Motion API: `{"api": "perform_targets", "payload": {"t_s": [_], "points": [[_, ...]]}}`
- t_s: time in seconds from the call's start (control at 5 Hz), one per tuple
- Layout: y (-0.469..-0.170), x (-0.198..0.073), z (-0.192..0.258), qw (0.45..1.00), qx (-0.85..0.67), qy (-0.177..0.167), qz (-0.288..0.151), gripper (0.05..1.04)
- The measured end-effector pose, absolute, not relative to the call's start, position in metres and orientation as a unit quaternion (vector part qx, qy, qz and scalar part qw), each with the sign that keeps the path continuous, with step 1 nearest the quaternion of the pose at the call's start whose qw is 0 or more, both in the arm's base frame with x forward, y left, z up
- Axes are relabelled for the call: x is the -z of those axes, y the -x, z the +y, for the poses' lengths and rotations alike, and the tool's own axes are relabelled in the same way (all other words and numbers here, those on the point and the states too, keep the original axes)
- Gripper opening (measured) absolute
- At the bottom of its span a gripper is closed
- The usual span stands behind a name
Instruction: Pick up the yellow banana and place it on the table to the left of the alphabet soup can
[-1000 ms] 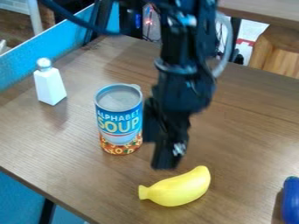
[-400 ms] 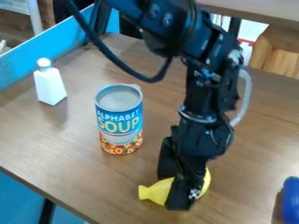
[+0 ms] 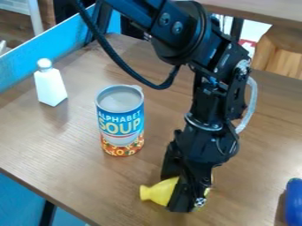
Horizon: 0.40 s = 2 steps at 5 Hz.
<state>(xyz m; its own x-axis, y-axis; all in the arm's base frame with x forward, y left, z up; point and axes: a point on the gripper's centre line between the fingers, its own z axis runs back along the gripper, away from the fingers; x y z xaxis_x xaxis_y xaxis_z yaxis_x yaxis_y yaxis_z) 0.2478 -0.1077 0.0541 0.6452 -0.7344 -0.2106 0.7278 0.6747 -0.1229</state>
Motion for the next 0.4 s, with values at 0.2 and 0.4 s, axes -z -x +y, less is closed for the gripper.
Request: {"api": "perform_targets", "payload": {"t_s": [0.2, 0.4], "points": [[-0.242, -0.072, -0.105, 0.912, 0.399, 0.013, 0.100, 0.595], [-0.234, -0.135, -0.100, 0.908, 0.417, 0.005, -0.020, 0.594]]}}
